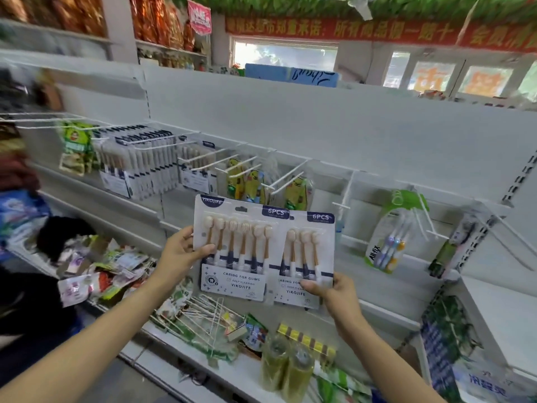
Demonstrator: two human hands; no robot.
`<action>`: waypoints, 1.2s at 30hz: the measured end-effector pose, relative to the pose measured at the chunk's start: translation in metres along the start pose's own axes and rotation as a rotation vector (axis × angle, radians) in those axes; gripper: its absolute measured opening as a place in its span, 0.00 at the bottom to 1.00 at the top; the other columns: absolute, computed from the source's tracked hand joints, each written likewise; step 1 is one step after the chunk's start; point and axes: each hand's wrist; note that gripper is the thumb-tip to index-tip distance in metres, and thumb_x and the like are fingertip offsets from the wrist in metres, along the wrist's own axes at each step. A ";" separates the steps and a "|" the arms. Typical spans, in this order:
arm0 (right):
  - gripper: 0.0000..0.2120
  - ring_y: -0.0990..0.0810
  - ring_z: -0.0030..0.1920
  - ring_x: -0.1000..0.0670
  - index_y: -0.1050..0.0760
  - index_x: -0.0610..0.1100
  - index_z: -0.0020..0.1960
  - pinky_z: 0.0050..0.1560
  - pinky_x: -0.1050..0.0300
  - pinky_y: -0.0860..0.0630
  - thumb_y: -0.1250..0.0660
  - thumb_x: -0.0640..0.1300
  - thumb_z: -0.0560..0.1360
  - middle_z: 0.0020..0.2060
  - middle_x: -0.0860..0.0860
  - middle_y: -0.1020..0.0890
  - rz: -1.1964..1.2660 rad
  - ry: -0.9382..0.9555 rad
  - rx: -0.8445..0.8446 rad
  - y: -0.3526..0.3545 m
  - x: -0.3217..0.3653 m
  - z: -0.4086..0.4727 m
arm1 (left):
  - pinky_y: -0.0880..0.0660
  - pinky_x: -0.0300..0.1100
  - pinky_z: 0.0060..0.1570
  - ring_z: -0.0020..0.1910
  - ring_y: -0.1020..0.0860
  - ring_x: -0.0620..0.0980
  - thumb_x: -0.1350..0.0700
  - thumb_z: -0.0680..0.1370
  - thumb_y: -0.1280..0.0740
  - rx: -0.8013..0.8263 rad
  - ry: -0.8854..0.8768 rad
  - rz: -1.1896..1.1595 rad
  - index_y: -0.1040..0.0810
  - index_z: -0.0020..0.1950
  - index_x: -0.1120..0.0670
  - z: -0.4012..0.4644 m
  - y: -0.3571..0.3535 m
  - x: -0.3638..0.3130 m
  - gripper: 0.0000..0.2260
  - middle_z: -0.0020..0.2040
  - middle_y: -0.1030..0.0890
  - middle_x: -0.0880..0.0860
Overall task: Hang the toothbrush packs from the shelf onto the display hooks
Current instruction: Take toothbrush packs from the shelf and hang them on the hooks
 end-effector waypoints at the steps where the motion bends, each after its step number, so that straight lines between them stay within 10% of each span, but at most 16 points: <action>1: 0.12 0.13 0.46 0.45 0.18 0.40 0.51 0.57 0.40 0.20 0.23 0.38 0.69 0.44 0.46 0.12 -0.001 0.000 0.006 -0.010 0.000 0.007 | 0.20 0.33 0.39 0.41 0.16 0.40 0.72 0.73 0.30 -0.013 0.005 -0.004 0.22 0.55 0.54 0.007 0.010 0.002 0.16 0.42 0.13 0.43; 22: 0.09 0.13 0.43 0.45 0.16 0.39 0.47 0.48 0.49 0.18 0.23 0.36 0.68 0.41 0.46 0.12 0.005 0.052 -0.137 -0.297 0.023 0.111 | 0.19 0.35 0.47 0.44 0.16 0.41 0.69 0.74 0.30 0.079 -0.015 0.024 0.23 0.59 0.55 0.208 0.279 0.032 0.16 0.47 0.13 0.47; 36: 0.10 0.13 0.42 0.44 0.17 0.38 0.47 0.46 0.48 0.18 0.23 0.36 0.67 0.41 0.44 0.12 0.008 0.021 -0.317 -0.331 0.025 0.107 | 0.22 0.34 0.48 0.47 0.18 0.37 0.64 0.75 0.29 0.163 -0.025 0.031 0.23 0.55 0.45 0.275 0.303 0.053 0.15 0.46 0.15 0.39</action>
Point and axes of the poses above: each hand's wrist, its own z-axis towards the middle knuckle, its own y-axis out of the back of the hand, x = y × z
